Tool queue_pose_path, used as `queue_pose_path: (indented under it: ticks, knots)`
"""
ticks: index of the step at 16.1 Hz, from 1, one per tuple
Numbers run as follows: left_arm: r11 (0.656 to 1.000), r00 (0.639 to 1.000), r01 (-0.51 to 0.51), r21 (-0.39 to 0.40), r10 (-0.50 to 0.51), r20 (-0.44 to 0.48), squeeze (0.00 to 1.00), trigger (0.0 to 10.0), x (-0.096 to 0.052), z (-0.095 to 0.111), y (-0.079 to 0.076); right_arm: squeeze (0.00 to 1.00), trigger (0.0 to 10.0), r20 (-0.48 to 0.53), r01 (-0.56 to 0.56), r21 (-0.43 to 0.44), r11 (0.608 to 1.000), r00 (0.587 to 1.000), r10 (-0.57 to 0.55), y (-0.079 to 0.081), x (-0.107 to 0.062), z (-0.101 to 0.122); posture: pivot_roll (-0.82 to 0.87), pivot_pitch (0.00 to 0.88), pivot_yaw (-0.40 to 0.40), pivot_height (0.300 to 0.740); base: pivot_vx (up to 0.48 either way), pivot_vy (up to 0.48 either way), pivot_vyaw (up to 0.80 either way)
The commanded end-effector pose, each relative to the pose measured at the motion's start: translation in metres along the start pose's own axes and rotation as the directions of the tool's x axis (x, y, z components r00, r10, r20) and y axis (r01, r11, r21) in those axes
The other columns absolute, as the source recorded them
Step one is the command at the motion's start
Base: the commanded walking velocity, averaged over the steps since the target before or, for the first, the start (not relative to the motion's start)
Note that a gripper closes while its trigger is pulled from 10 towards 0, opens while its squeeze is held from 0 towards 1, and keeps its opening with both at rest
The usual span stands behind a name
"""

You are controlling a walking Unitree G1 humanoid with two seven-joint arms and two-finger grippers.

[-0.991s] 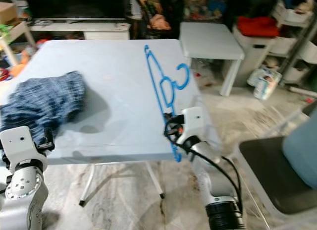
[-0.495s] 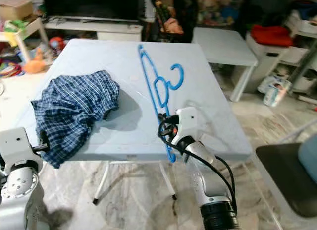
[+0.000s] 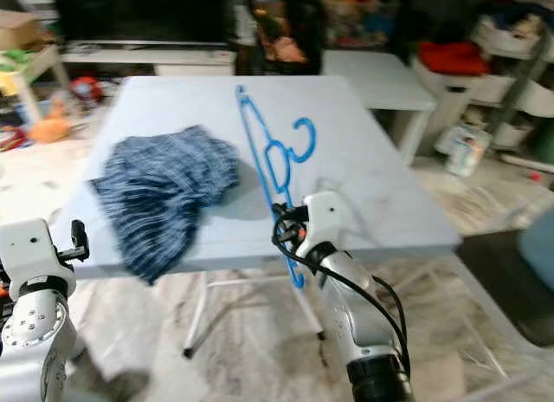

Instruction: Hang hanger

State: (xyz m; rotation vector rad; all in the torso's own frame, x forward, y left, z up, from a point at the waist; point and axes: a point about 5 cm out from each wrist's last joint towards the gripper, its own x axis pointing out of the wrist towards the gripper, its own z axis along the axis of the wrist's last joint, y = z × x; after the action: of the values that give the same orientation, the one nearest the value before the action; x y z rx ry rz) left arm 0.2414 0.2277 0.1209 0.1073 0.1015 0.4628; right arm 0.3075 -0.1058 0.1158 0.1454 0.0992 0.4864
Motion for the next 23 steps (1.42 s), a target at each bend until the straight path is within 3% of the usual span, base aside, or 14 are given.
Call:
queue_pose_path:
  ticks: [1, 7, 12, 20, 23]
  knots:
    - [0.999, 0.999, 0.045, -0.021, -0.045, 0.028, 0.00, 10.0, -0.001, 0.007, -0.008, 0.00, 10.0, 0.022, 0.031, -0.021, 0.999, 0.999, -0.030, -0.009, -0.003, 0.007, 0.00, 0.000, -0.003, 0.740, 0.000, 0.000, 0.00]
    - [0.993, 0.994, 0.098, -0.064, -0.095, 0.047, 0.00, 10.0, -0.002, 0.010, -0.014, 0.00, 10.0, 0.057, 0.052, -0.034, 0.998, 0.997, -0.050, -0.010, -0.001, 0.013, 0.00, 0.006, -0.004, 0.740, 0.151, 0.000, 0.00]
    - [0.989, 0.988, 0.140, -0.046, -0.136, 0.076, 0.00, 10.0, -0.002, 0.015, -0.022, 0.00, 10.0, 0.062, 0.052, -0.039, 0.998, 0.997, -0.049, -0.010, -0.001, 0.014, 0.00, 0.006, -0.004, 0.740, 0.392, 0.000, 0.00]
    - [0.989, 0.990, 0.131, -0.065, -0.127, 0.060, 0.00, 10.0, -0.002, 0.013, -0.024, 0.00, 10.0, 0.066, 0.045, -0.045, 0.998, 0.997, -0.042, -0.009, 0.000, 0.014, -0.01, 0.006, -0.007, 0.740, 0.430, 0.000, 0.00]
    - [0.997, 0.997, 0.059, -0.044, -0.056, 0.055, 0.00, 10.0, -0.001, 0.012, -0.021, 0.00, 10.0, 0.060, 0.041, -0.051, 0.998, 0.998, -0.038, -0.009, -0.001, 0.013, -0.01, 0.007, -0.007, 0.740, 0.116, 0.000, 0.00]
